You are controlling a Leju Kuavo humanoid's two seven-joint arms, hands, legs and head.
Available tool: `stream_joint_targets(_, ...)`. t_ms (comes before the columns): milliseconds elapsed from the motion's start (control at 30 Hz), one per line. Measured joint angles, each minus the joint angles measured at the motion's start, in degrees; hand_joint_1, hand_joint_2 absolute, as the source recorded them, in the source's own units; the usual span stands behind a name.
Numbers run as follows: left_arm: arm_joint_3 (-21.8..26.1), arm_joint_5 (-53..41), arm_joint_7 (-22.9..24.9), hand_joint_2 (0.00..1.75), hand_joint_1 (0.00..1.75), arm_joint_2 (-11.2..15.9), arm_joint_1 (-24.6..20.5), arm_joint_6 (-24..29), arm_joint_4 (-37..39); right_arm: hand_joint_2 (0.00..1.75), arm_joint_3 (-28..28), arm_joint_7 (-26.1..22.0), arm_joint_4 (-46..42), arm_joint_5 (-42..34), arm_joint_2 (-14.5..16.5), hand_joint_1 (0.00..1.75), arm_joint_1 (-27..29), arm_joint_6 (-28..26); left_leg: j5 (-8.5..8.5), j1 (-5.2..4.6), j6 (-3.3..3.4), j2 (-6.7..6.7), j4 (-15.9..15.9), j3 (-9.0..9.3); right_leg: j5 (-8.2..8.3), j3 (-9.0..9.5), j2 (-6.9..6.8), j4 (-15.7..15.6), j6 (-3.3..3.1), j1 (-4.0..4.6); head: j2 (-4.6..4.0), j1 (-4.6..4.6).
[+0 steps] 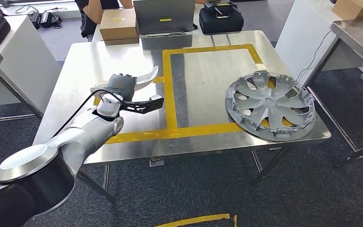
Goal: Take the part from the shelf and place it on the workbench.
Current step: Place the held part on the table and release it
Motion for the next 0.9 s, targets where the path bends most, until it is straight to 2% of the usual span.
stream_joint_targets(67, 0.05, 0.04, -0.05, 1.75, 1.75, 0.01, 0.05, -0.04, 0.0, 0.0, 0.0, 0.0, 0.0, 0.05, 0.0, 0.0, -0.01, 0.01, 0.0, 0.0, 0.0, 0.0, 0.0, 0.0, 0.0, 0.0, 0.0, 0.0, 0.0, 0.0, 0.0, 0.0)
stream_joint_targets(200, 0.26, 0.12, -0.23, 1.75, 0.0, 0.02, 0.08, -0.2, -0.01, 0.0, 0.0, 0.02, 0.0, 0.16, 0.0, 0.0, -0.02, 0.05, 0.0, 0.0, 0.0, 0.0, 0.0, 0.0, 0.0, 0.0, 0.0, 0.0, 0.0, 0.0, 0.0, 0.0)
stream_joint_targets(900, 0.99, -0.04, -0.58, 1.75, 0.0, 0.11, 0.15, -1.02, -0.09, 0.0, 0.0, 0.17, 0.0, 0.31, 0.0, 0.0, -0.11, 0.63, 0.0, 0.0, 0.0, 0.0, 0.0, 0.0, 0.01, 0.01, 0.0, 0.0, 0.01, 0.0, 0.0, 0.0)
